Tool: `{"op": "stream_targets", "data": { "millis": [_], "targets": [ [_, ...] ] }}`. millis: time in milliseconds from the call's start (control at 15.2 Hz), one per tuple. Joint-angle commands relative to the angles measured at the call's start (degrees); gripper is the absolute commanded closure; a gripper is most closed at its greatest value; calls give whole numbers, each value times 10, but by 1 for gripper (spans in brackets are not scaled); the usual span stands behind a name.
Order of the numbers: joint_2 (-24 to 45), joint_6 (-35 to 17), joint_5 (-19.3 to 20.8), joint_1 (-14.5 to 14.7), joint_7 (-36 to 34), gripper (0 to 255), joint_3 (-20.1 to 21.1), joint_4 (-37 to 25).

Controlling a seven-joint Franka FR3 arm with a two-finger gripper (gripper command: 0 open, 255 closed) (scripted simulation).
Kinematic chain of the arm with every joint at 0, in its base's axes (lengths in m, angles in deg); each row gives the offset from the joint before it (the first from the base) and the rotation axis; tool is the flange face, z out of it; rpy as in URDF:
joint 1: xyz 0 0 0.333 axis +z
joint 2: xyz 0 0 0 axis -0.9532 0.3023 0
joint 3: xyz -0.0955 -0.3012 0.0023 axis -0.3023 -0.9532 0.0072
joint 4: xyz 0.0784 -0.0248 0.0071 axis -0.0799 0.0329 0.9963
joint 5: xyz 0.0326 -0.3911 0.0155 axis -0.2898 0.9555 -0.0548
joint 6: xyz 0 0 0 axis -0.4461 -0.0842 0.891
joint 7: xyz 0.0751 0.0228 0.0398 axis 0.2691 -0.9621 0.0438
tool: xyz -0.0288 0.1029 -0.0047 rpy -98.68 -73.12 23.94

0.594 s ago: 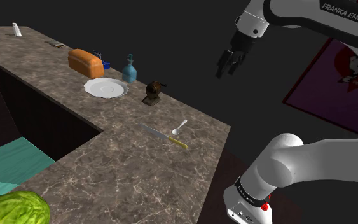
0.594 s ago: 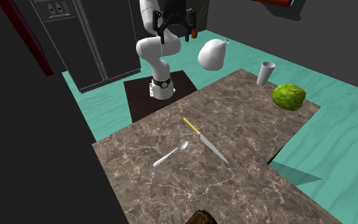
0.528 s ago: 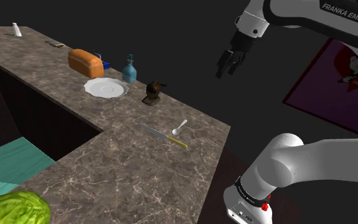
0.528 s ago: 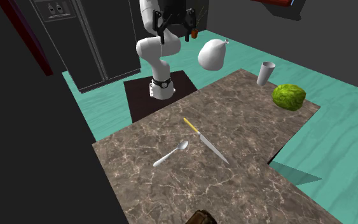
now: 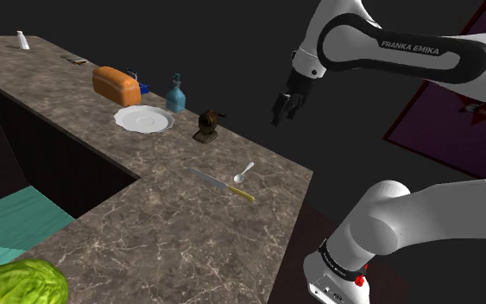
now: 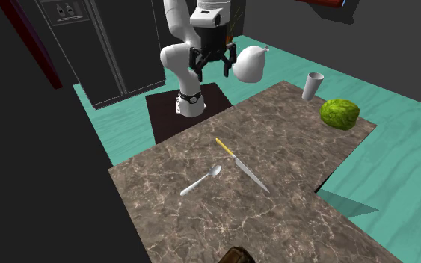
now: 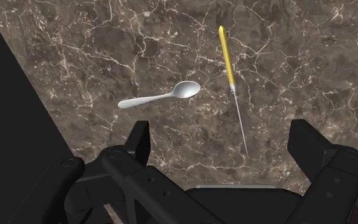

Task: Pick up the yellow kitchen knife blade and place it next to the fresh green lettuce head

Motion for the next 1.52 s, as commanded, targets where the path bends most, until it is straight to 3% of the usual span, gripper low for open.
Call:
{"op": "stream_targets", "data": {
  "millis": [0, 726, 1452],
  "targets": [
    [28, -38, -2, 5, 4, 0, 2, 14],
    [205, -239, -9, 30, 34, 0, 9, 62],
    [441, -410, -10, 49, 61, 0, 24, 22]
  ]
}}
